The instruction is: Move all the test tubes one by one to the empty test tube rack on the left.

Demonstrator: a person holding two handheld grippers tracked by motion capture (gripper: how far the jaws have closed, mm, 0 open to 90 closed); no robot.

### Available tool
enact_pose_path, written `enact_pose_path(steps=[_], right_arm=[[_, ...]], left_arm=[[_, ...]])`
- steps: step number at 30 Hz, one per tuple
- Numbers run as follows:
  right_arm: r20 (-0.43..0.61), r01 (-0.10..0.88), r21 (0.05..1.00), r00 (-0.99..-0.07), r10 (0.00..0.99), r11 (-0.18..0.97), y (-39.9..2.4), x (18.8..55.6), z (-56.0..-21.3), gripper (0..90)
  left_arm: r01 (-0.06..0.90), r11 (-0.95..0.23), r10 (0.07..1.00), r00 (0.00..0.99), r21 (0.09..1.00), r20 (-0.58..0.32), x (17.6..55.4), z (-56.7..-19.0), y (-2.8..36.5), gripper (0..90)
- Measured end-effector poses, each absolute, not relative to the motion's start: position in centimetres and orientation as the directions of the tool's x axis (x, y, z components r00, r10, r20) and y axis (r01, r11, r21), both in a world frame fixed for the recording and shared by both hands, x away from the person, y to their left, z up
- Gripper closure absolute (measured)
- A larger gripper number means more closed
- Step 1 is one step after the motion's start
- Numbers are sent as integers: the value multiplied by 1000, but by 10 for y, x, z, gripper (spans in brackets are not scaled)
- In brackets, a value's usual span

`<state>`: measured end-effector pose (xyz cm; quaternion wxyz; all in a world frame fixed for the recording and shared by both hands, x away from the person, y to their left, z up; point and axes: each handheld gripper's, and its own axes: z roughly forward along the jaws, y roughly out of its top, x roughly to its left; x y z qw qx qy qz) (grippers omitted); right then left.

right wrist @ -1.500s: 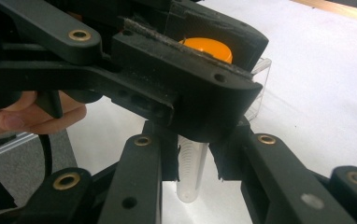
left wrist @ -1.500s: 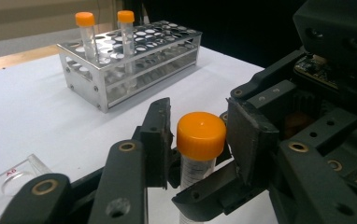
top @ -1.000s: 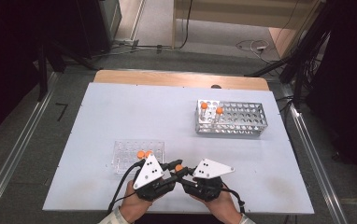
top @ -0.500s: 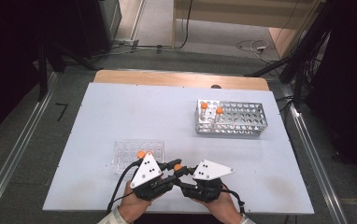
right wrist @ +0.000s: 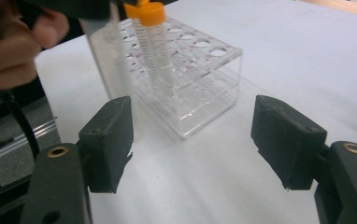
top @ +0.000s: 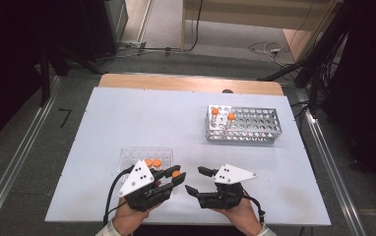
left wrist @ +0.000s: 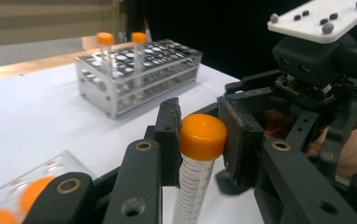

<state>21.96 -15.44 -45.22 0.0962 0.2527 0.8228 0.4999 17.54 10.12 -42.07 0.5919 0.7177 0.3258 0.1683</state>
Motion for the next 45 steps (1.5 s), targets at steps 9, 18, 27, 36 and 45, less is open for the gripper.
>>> enact_pose_path(steps=[9, 18, 27, 36, 45], right_arm=[[84, 323, 875, -835, 543, 361, -167, 221, -450, 282], [90, 343, 875, -809, 580, 342, -181, 226, -450, 284], [94, 351, 874, -801, 592, 336, -183, 228, -451, 286], [95, 356, 872, -796, 598, 336, -183, 229, -452, 286], [92, 354, 872, -798, 596, 339, -183, 230, -453, 287]], left_arm=[[264, -44, 714, 683, 963, -155, 173, -407, 133, 701], [260, -6, 766, 622, 966, -163, 172, -392, 162, 701], [240, -3, 808, 573, 971, -139, 179, -398, 174, 701], [208, -3, 835, 539, 978, -112, 188, -409, 177, 701], [208, 5, 835, 538, 978, -119, 192, -416, 176, 700]])
